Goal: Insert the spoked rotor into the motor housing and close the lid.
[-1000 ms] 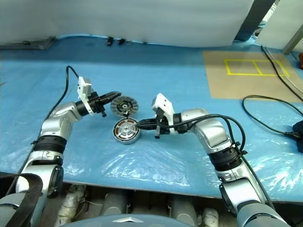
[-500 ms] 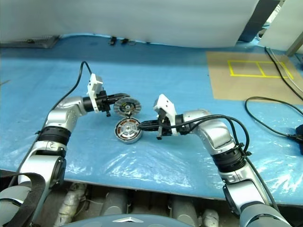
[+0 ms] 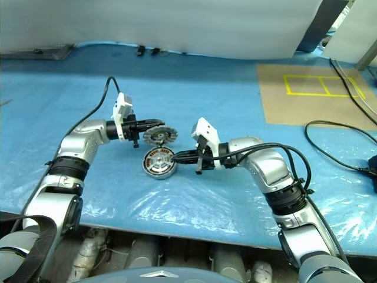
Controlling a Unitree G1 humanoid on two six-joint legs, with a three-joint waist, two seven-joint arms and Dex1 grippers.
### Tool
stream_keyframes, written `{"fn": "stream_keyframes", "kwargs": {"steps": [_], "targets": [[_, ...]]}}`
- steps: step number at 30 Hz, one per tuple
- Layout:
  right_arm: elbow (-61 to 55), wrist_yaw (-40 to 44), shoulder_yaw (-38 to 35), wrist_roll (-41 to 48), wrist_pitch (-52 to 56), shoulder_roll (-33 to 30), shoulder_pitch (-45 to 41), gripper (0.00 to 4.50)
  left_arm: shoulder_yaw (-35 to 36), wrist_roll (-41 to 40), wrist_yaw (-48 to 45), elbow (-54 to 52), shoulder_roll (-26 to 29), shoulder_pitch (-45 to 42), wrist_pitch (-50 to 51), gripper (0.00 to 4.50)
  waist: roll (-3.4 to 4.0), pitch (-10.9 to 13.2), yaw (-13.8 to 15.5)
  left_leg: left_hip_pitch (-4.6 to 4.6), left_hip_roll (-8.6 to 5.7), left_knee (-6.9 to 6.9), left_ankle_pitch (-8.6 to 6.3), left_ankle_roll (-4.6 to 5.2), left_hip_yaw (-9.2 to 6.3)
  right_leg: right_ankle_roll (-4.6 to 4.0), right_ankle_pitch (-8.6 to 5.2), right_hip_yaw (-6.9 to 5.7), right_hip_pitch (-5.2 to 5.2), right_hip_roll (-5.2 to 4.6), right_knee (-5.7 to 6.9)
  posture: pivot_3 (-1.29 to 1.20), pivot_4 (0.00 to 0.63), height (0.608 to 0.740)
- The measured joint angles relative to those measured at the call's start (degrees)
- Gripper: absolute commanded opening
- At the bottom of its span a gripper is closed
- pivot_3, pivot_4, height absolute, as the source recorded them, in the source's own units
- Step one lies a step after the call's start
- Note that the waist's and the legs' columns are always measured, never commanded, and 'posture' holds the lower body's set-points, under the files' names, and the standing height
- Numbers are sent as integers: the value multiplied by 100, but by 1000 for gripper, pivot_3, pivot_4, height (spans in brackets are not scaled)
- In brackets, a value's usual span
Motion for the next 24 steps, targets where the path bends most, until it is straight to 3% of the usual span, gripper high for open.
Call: {"fn": "stream_keyframes", "kwargs": {"steps": [24], "targets": [[69,244,49,287,255,-100,-130,49,-31,-247,143,-1648,168,881,897,0,0,0,-5,-4,0,-2,0,0,0,0,0,-1,-5,0,-2,0,150,740]]}}
